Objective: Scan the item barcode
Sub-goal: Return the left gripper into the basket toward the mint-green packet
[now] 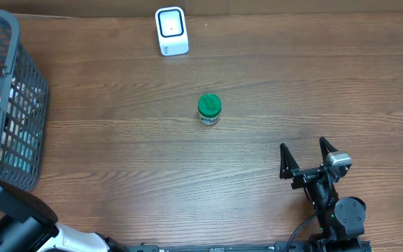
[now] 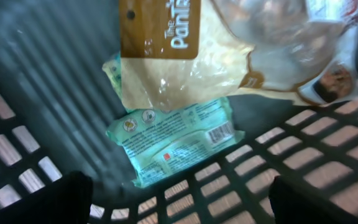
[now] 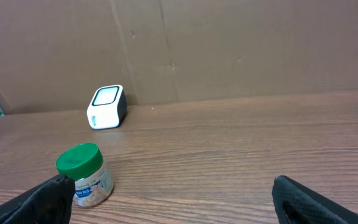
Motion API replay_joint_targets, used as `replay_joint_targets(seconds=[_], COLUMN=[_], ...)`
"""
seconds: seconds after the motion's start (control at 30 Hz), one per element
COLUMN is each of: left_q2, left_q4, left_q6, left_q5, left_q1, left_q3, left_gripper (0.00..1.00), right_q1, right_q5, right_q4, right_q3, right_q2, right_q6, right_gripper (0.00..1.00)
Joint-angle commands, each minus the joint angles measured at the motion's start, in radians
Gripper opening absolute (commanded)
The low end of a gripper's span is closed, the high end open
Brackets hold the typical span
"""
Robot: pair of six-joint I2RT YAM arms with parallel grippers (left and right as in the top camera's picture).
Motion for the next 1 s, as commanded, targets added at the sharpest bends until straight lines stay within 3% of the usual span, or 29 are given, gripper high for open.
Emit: replay_joint_targets(seconds=[0.0,0.33,0.97], left_q2=[0.004,0.019,0.270], left_q4=[0.035,0.114,0.115], left_q6=[0.049,0.113,0.117], left_q5=[0.014,-0.014,-0.011], left_q1=[-0.002,-0.002,-0.002], left_q3=[-0.048,-0.096,-0.096], left_gripper=[0.94,0.92,0.85], right_q1=[-0.003,-0.003,-0.003], right_q5=[-0.002,-0.002,-0.002], right_q4=[0.006,0.006,0.006], right_q3=[-0.011,-0.011,-0.011], right_q2=[-0.010,-0.010,-0.010], right_q6=[0.002,0.002,0.002], right_gripper=[1.00,1.00,1.00])
